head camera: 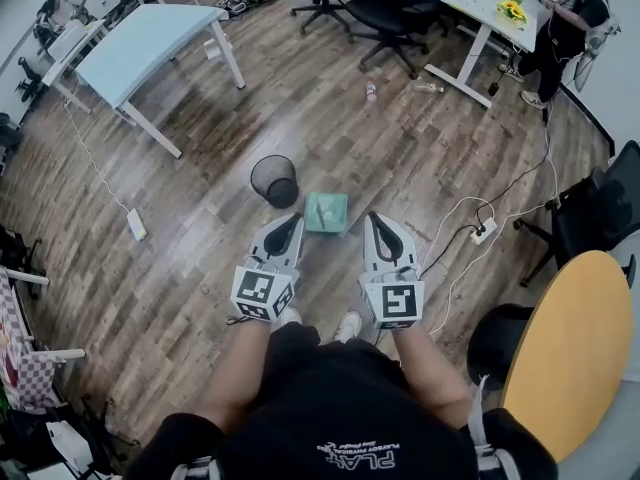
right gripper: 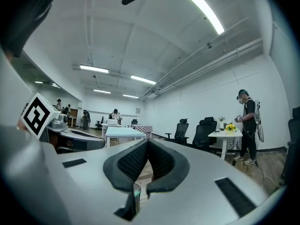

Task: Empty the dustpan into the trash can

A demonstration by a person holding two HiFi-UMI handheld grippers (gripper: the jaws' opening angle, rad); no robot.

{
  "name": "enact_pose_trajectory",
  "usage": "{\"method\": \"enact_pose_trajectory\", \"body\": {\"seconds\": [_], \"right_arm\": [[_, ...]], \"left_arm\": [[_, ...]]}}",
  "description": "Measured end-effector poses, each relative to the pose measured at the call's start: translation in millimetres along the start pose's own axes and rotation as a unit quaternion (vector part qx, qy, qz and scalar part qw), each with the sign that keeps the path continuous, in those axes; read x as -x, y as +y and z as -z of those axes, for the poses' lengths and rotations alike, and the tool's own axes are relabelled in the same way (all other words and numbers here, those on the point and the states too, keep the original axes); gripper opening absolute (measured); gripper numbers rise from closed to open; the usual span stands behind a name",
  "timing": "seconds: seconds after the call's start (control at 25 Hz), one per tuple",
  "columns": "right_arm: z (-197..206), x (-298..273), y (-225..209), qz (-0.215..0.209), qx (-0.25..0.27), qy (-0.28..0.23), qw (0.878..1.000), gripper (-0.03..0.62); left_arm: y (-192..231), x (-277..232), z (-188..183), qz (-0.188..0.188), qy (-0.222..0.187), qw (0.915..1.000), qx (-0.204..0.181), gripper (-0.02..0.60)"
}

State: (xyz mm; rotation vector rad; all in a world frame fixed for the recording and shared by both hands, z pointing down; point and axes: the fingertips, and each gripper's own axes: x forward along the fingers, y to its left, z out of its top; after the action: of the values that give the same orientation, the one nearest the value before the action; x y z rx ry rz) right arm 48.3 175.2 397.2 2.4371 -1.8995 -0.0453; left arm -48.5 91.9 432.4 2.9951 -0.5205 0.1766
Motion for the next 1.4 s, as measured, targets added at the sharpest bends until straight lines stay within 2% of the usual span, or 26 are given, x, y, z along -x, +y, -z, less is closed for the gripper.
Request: {"method": "enact_pose_trajectory", "body": {"seconds": [0.16,0.32,0.52,0.8,1.04,1.4], "right_arm": [[-4.4,-9.3,-14.7,0.0,-0.017,-0.001,1.0,0.018],[-14.2,-26.0,-17.7,-0.002,0.011,-0.009,1.0,0.018],[-8.2,-63.4,-26.5,0.001,0.014,-0.003,1.0,0.018],[15.8,-119.6,-43.1,0.016,0.009,0.028,0.999,0.018],[20.4,-155.4,-50.6,0.038,-0.039,0.04,0.998,0.018],[24.1,-186.1,-55.4,0.054,-0.025,0.056,0.997,0.018]], "left_arm": [[-2.6,-13.4,4.9,0.003,0.008,0.9999,0.006,0.023],[2.3,-30.7,9.8,0.008,0.013,0.9998,0.011,0.023],[27.3,-61.0,18.7,0.005,0.02,0.9996,0.02,0.023],[74.3,-105.8,3.6,0.015,0.008,0.9997,0.016,0.023],[103.8,-131.9,-0.2,0.03,0.005,0.9992,0.026,0.023],[127.3,-160.0,-3.9,0.054,-0.002,0.9979,0.036,0.023]]}}
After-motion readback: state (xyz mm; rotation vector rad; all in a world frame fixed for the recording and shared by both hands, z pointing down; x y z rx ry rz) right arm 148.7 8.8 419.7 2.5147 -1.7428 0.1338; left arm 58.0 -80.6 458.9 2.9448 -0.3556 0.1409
